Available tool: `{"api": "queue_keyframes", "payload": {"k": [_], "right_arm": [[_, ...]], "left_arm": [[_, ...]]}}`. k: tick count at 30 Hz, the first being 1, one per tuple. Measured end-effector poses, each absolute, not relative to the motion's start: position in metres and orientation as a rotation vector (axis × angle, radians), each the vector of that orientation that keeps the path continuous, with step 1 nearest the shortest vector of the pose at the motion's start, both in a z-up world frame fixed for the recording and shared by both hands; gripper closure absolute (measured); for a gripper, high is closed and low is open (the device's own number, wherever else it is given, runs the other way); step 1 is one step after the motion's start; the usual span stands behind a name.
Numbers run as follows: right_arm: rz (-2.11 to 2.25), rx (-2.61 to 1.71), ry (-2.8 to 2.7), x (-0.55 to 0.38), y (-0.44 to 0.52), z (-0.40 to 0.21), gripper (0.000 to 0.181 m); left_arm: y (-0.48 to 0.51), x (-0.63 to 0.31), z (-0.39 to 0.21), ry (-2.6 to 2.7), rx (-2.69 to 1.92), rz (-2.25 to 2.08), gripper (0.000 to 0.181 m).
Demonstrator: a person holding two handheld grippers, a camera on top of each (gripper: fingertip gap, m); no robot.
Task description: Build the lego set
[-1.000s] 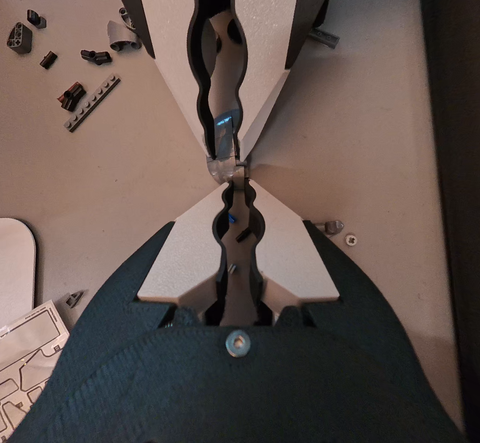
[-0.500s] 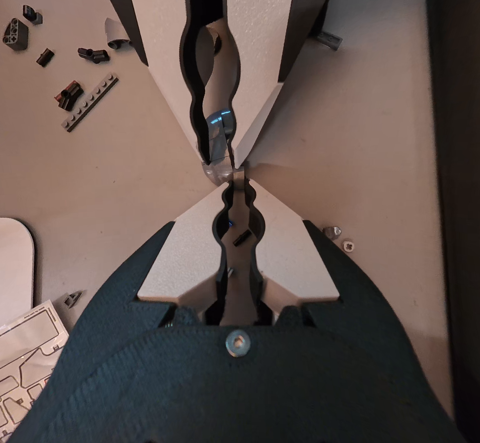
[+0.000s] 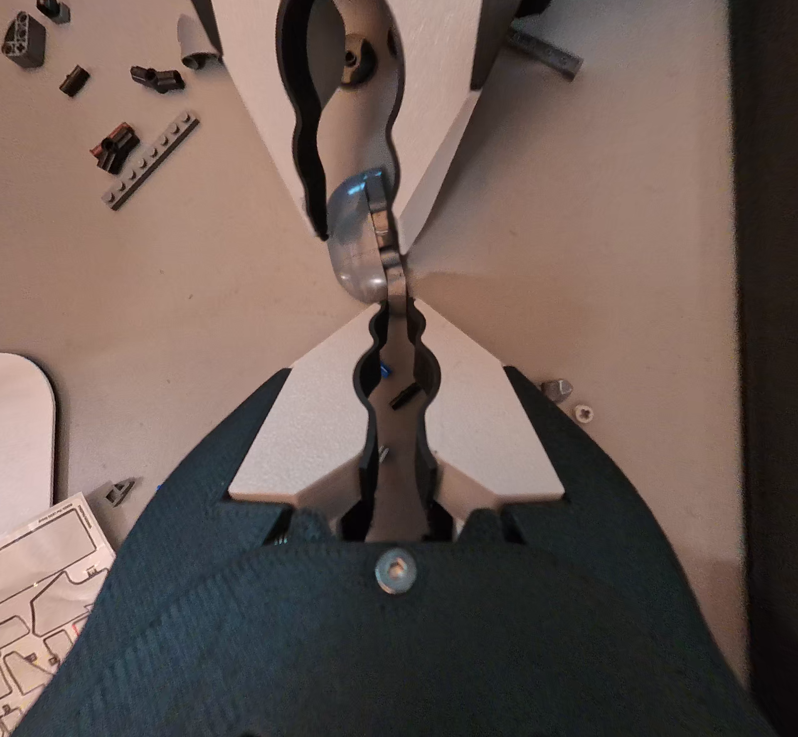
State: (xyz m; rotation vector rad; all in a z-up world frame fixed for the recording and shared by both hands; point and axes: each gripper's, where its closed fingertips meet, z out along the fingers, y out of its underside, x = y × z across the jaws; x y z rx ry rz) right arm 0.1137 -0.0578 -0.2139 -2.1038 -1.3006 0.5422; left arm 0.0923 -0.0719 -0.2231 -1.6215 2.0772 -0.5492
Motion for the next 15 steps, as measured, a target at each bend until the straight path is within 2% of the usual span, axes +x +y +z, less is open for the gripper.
{"api": "queue_keyframes", "payload": {"k": [5,15], "right_arm": [[0.543,-2.154,-1.326,0.114,-0.063,-0.226,0.14],[0.552,-2.176,-1.282,0.114,-0.06,-0.225,0.144]], "left_arm": [[-0.074,0.091,-0.227,2.097,-1.628,-0.561,0.176],[-0.076,0.093,-0.222,2.088,-1.603,-0.601,0.176]]}}
